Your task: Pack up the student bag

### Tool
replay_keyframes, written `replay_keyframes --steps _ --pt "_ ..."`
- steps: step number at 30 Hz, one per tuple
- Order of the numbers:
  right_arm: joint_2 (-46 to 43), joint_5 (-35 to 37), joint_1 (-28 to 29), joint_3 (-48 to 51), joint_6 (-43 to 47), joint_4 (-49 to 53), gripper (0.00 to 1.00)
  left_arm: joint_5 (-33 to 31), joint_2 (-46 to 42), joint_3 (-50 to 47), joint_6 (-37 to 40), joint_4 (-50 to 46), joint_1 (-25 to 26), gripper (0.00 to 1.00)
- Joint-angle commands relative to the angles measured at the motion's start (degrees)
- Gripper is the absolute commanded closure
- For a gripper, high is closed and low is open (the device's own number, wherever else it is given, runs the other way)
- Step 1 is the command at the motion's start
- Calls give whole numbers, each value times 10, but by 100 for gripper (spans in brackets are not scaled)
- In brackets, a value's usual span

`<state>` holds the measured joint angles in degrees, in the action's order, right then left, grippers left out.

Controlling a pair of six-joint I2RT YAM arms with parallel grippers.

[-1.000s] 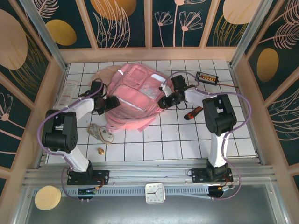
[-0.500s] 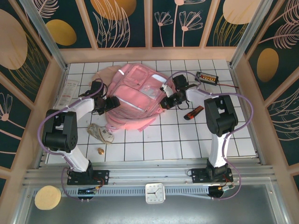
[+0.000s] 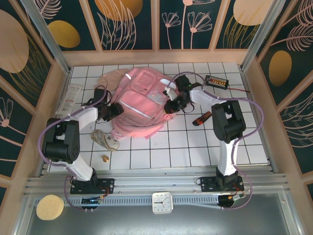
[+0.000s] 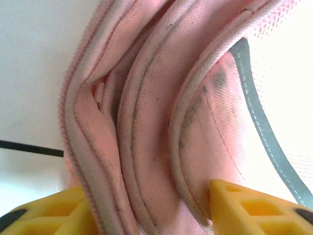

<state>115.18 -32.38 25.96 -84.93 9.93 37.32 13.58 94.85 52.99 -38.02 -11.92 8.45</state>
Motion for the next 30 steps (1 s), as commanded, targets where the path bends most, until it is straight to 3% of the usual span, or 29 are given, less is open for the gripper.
replay_keyframes --steps 1,9,14,18,23,25,27,30 --pt "17 -7 23 -3 -29 85 100 44 -12 -22 -51 33 12 55" --pt "28 -17 70 -37 -78 93 100 59 -13 -50 -103 92 19 67" --pt "47 -45 105 -61 -119 77 100 58 -8 -44 -122 112 25 70" --pt "48 -40 102 -61 -144 60 100 53 -13 -39 -120 108 25 70" --pt "42 -94 105 -42 -180 19 100 65 -10 -45 -129 119 25 70" --pt "27 -84 95 -38 -189 5 100 62 -12 -40 -121 109 25 63" --pt "0 -79 78 -36 -188 -14 100 43 -18 -24 -96 74 25 40" --pt "-33 -95 57 -40 -189 -32 100 20 -27 1 -56 27 24 22"
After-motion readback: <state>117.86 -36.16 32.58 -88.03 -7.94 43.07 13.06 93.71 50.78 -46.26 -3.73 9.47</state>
